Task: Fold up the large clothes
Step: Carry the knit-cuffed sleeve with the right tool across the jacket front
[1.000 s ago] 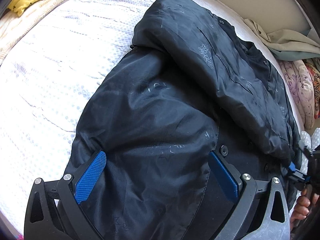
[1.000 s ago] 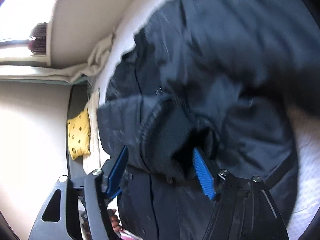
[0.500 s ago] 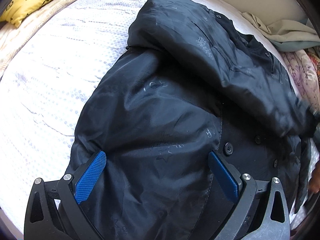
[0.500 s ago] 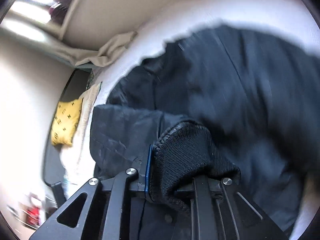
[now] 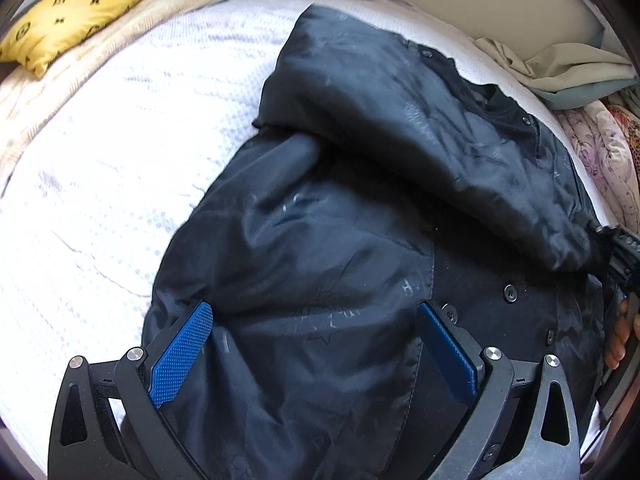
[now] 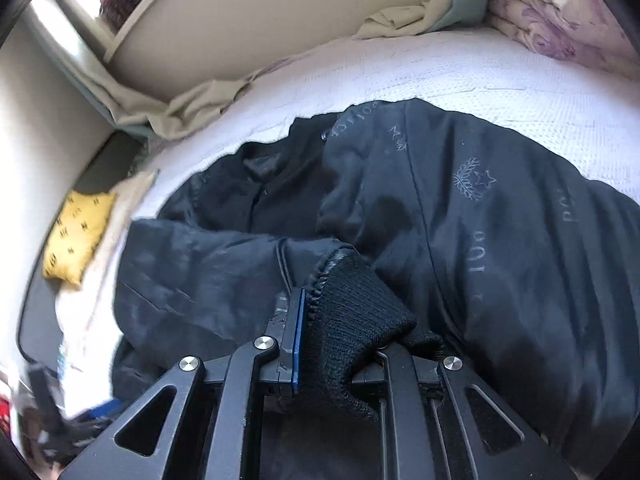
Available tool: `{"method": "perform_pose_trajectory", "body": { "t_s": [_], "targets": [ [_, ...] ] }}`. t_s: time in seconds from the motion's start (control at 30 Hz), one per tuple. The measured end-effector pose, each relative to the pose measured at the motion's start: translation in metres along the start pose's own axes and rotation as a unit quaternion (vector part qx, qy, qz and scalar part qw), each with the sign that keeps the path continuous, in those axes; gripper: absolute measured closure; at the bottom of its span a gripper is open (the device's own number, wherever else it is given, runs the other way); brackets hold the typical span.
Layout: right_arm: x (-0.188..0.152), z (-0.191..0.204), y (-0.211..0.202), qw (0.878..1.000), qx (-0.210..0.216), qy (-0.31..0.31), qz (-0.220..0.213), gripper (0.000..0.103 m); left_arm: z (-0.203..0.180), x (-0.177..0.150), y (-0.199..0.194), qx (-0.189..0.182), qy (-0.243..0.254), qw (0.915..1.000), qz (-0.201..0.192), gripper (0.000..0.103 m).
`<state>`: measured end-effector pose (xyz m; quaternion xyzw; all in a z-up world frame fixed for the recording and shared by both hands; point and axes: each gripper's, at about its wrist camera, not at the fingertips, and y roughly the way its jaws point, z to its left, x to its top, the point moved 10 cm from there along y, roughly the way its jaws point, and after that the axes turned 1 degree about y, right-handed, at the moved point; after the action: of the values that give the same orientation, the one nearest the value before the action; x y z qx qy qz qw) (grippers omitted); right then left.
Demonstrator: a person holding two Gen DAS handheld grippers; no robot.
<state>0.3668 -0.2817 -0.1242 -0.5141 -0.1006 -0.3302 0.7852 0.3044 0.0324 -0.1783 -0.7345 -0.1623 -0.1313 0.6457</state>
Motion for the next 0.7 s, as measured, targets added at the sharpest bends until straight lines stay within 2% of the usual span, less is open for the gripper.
{"method": "perform_pose_trajectory", "body": {
  "t_s": [0.07, 0.13, 0.2, 0.27, 0.33, 0.43, 0.5, 0.53, 0.57, 0.6, 0.63, 0.7],
  "targets": [
    [-0.014, -0.003, 0.01, 0.999, -0.002, 0.018, 0.041, 0.079, 0.0, 0.005, -0.006, -0.001, 0.006, 0.9999, -0.014, 0.001],
    [-0.026, -0.005, 0.013, 0.997, -0.007, 0.039, 0.069, 0.047, 0.0, 0.011, -0.017, -0.008, 0.012, 0.9995, -0.028, 0.005],
    [-0.028, -0.002, 0.005, 0.996, 0.001, 0.051, 0.076, 0.04, 0.001, 0.023, -0.035, -0.017, 0.018, 0.9981, -0.057, 0.006],
    [-0.026, -0.002, -0.012, 0.995, 0.002, 0.064, 0.073, 0.04, 0.003, 0.035, -0.055, -0.018, 0.025, 0.9954, -0.09, 0.006],
    [-0.016, 0.001, -0.038, 0.997, 0.001, 0.058, 0.043, 0.039, 0.007, 0.054, -0.078, -0.017, 0.029, 0.9913, -0.127, 0.006],
    [-0.004, 0.003, -0.068, 0.999, -0.031, 0.019, -0.008, 0.039, 0.005, 0.087, -0.096, -0.009, 0.047, 0.9864, -0.157, 0.006],
    [0.003, 0.012, -0.081, 0.998, -0.041, -0.011, -0.038, 0.039, 0.0, 0.108, -0.1, -0.003, 0.063, 0.9821, -0.177, 0.013],
    [0.005, 0.017, -0.083, 0.998, -0.041, -0.024, -0.045, 0.045, -0.005, 0.119, -0.096, -0.007, 0.075, 0.9812, -0.178, 0.017],
    [0.006, 0.025, -0.083, 0.997, -0.042, -0.04, -0.053, 0.05, -0.011, 0.126, -0.09, -0.016, 0.084, 0.9811, -0.173, 0.025],
    [0.006, 0.027, -0.083, 0.996, -0.042, -0.049, -0.055, 0.063, -0.02, 0.131, -0.082, -0.024, 0.089, 0.9813, -0.169, 0.031],
    [0.004, 0.035, -0.078, 0.996, -0.04, -0.065, -0.053, 0.073, -0.028, 0.137, -0.07, -0.041, 0.094, 0.9817, -0.16, 0.032],
    [-0.001, 0.043, -0.069, 0.995, -0.038, -0.076, -0.048, 0.082, -0.04, 0.139, -0.046, -0.055, 0.099, 0.9827, -0.147, 0.034]
  ]
}}
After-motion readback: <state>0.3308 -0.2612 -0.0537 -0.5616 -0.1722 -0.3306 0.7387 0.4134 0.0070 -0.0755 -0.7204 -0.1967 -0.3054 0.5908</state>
